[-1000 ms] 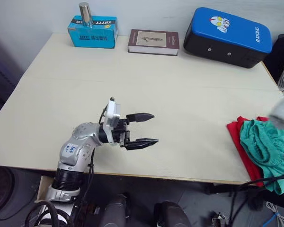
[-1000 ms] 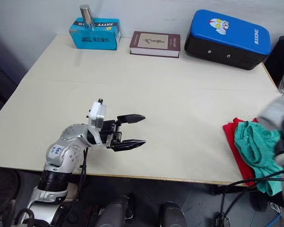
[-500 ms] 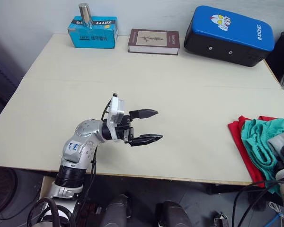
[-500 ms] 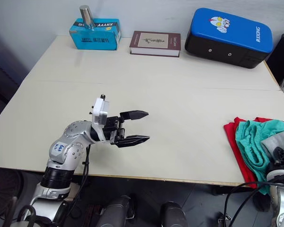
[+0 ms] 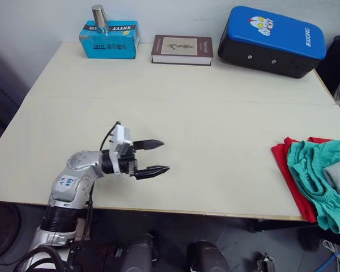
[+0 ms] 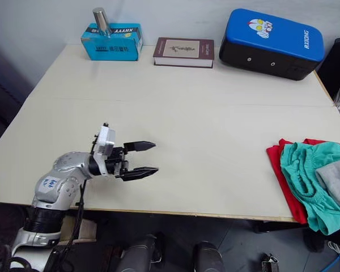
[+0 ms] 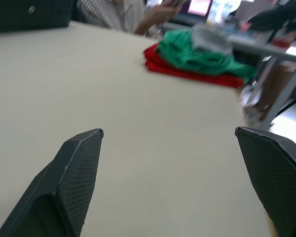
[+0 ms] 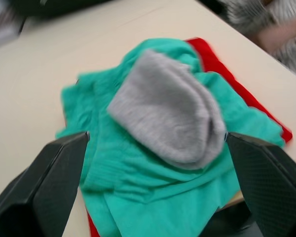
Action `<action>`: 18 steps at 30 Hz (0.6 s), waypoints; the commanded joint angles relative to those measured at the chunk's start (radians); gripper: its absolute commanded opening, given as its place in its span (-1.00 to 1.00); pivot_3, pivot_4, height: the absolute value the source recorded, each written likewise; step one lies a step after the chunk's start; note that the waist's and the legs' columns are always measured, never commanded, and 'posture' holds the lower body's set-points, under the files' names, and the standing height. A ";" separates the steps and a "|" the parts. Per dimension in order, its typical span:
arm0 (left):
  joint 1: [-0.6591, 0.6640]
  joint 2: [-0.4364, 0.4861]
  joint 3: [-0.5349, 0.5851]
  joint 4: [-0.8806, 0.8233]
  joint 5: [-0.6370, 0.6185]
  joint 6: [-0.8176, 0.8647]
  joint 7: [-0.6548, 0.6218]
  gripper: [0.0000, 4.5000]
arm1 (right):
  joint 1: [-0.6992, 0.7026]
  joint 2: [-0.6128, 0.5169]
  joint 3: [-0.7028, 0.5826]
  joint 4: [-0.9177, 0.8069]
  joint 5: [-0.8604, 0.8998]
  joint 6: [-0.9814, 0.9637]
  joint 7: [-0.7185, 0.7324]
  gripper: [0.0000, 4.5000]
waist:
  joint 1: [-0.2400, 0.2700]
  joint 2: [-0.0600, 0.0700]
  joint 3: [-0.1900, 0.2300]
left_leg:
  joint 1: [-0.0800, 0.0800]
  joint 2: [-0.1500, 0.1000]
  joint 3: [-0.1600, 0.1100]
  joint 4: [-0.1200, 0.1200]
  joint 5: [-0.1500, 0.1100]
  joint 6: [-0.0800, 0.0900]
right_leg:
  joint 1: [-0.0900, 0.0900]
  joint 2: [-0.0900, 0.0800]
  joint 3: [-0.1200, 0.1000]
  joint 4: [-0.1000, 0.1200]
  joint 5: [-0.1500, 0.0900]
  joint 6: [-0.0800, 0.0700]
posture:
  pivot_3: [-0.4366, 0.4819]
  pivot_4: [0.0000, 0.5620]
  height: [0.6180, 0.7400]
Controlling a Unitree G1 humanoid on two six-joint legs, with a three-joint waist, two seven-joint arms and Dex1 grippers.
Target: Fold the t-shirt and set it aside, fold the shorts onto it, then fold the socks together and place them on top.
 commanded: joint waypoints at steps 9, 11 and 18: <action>0.291 0.144 0.171 0.078 0.226 -0.363 0.128 1.00 | -0.517 -0.179 0.535 0.062 -0.615 -0.517 0.466 0.99 | -0.002 -0.015 0.003 | 0.008 0.001 0.006 -0.002 -0.005 -0.006 | 0.002 -0.003 0.005 -0.001 0.000 0.001 | -0.05 -0.47 1.00; 0.378 0.139 0.214 0.034 0.237 -0.381 0.171 1.00 | -0.703 -0.151 0.707 0.162 -0.688 -0.555 0.500 0.99 | -0.002 -0.015 0.003 | 0.008 0.000 0.005 -0.002 -0.003 -0.006 | 0.002 -0.003 0.005 0.000 0.000 0.000 | -0.05 -0.47 1.00; 0.433 0.110 0.226 -0.069 0.216 -0.367 0.239 1.00 | -0.956 -0.079 0.881 0.423 -0.789 -0.690 0.544 0.99 | 0.007 -0.015 0.005 | 0.008 0.000 0.006 0.005 -0.003 -0.004 | 0.003 -0.004 0.004 0.008 0.001 0.001 | -0.05 -0.47 1.00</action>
